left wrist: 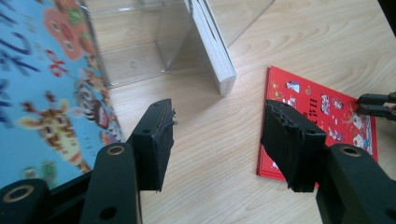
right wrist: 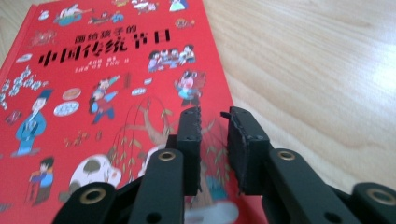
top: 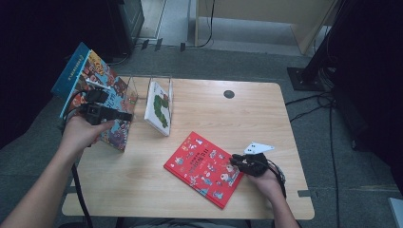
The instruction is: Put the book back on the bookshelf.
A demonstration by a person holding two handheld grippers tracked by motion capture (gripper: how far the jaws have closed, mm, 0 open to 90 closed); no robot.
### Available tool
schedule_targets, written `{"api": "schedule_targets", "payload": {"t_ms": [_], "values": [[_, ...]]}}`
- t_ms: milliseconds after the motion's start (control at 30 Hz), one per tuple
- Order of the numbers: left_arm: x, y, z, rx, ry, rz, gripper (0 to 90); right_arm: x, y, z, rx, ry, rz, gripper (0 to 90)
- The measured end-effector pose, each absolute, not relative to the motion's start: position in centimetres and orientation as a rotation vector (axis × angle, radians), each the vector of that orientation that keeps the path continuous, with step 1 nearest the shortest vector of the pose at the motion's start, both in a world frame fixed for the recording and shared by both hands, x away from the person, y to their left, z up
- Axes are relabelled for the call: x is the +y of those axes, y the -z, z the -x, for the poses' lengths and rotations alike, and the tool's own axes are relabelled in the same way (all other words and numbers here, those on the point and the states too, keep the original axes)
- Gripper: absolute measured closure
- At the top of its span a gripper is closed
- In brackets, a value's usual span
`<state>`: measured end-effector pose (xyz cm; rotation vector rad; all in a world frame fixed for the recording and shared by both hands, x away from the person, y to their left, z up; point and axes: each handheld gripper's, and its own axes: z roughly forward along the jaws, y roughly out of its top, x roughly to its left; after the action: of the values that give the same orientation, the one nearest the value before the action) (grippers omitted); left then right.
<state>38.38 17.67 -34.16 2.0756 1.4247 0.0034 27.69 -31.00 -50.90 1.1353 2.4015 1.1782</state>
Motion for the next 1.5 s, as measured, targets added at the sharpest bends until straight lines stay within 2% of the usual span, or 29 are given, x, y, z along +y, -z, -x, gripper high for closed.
{"api": "schedule_targets", "payload": {"t_ms": [367,800,900,1233,1500], "values": [[15.4,36.2,-38.6,1.354,0.026,-2.112,42.8,-32.9,51.2,-25.5,2.358,-1.178,-1.165,84.8],[13.4,36.9,-38.5,1.285,0.035,-2.138,43.2,-34.9,51.2,-23.7,2.341,-1.15,-1.229,88.0],[13.3,36.9,-38.3,1.271,0.029,-2.136,45.2,-35.1,51.5,-23.6,2.376,-1.1,-1.216,88.6],[13.4,39.0,-37.1,1.281,0.074,-2.113,60.2,-34.1,51.7,-24.0,2.414,-1.131,-1.209,90.0],[13.4,40.8,-35.8,1.284,0.052,-2.126,66.4,-32.8,51.7,-24.8,2.449,-1.147,-1.176,89.3]]}}
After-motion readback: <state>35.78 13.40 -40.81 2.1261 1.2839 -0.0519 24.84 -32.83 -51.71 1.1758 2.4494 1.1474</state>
